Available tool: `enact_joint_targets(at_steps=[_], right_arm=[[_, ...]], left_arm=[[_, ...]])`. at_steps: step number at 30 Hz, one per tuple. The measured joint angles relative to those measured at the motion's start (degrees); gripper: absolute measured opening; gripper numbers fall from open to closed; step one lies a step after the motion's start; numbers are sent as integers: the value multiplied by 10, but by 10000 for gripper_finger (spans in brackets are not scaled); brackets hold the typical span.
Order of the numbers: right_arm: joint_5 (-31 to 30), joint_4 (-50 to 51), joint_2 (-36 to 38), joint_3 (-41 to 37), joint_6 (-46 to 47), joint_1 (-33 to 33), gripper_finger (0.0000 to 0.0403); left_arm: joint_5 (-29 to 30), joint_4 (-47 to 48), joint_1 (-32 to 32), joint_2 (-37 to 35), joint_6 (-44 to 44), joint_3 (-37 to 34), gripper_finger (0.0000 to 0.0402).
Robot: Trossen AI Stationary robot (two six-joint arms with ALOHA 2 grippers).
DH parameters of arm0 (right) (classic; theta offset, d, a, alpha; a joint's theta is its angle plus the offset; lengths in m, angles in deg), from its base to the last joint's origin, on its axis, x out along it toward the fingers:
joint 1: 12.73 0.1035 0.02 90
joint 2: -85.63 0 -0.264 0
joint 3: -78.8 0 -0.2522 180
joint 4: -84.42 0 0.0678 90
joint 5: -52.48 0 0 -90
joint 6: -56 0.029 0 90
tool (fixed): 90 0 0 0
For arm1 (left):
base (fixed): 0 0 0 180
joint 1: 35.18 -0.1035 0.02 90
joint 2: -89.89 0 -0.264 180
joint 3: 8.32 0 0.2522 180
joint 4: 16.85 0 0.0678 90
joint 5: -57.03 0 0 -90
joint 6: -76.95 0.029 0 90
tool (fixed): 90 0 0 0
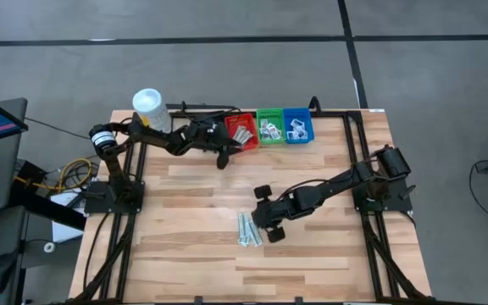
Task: Pick & Place First Aid Supplies
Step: Put the green bandage pack into the red bin
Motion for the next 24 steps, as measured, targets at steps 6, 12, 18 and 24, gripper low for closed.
enact_joint_targets(at_steps=[6,12,18,24], right_arm=[[88,-64,19,0,33,0,112],[88,-63,7,0,74,-8,122],[89,-65,5,0,88,-16,142],[88,-60,5,0,88,-18,162]], left_arm=[[-6,4,19,-76,32,-60,126],[-4,0,52,-218,43,-157,126],[-4,-3,112,-332,39,-245,126],[4,-9,161,-392,30,-281,126]])
